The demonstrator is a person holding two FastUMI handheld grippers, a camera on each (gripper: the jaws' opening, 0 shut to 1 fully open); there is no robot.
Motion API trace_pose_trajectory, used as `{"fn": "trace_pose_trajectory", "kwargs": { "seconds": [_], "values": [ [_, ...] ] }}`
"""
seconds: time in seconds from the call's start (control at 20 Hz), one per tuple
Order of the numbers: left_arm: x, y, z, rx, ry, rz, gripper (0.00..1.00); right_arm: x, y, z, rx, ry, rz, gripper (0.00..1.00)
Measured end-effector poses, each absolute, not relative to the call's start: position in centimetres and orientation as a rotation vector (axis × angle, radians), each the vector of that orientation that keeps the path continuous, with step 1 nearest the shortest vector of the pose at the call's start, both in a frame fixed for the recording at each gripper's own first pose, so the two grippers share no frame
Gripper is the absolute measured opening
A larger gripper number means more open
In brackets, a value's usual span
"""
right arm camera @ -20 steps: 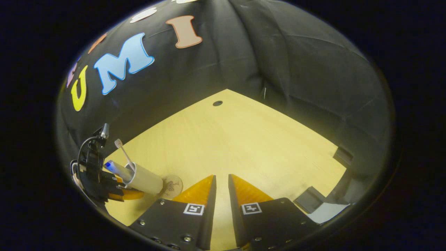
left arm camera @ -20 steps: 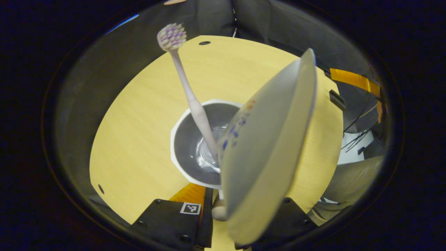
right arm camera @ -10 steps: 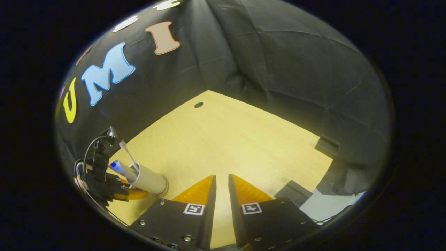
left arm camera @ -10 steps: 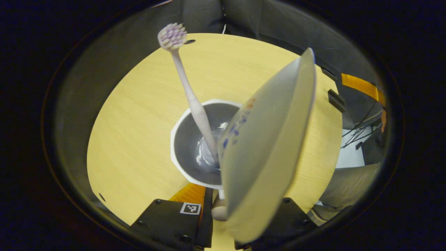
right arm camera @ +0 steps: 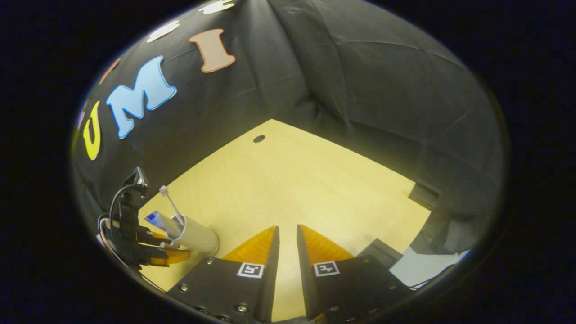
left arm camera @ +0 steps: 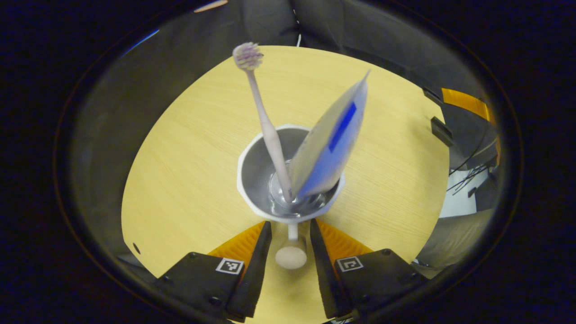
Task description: Put the toothbrush and toothpaste on the desktop into the cup, then pick up the cup and place it on the coaster on the desktop.
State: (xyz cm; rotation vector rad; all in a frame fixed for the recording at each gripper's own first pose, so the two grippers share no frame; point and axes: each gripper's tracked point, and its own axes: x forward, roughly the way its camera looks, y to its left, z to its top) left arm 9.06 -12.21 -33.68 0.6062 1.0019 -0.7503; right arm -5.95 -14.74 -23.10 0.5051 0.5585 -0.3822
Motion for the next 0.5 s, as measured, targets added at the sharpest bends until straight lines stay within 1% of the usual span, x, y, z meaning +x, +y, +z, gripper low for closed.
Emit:
{"fn": "trace_pose_trajectory", "kwargs": {
  "seconds": [0.05, 0.15, 0.2, 0.25, 0.4, 0.5],
  "values": [
    [8.9, -11.6, -32.9, 0.575, 0.976, -0.723, 0.61, -5.4, -14.3, -22.6, 0.488, 0.555, -0.358, 0.26],
    [8.1, -10.1, -31.0, 0.495, 0.926, -0.672, 0.63, -4.1, -13.2, -21.4, 0.447, 0.547, -0.302, 0.26],
    [7.7, -9.3, -29.9, 0.457, 0.895, -0.645, 0.60, -3.2, -12.4, -20.4, 0.421, 0.540, -0.267, 0.26],
    [7.4, -8.4, -28.6, 0.418, 0.855, -0.610, 0.64, -2.6, -11.8, -19.7, 0.397, 0.533, -0.236, 0.26],
    [6.6, -5.0, -24.6, 0.275, 0.715, -0.470, 0.60, -0.1, -9.4, -16.8, 0.310, 0.499, -0.124, 0.26],
    [6.7, -2.4, -20.6, 0.192, 0.612, -0.370, 0.60, 1.6, -7.6, -15.1, 0.261, 0.476, -0.052, 0.26]
  ]
}}
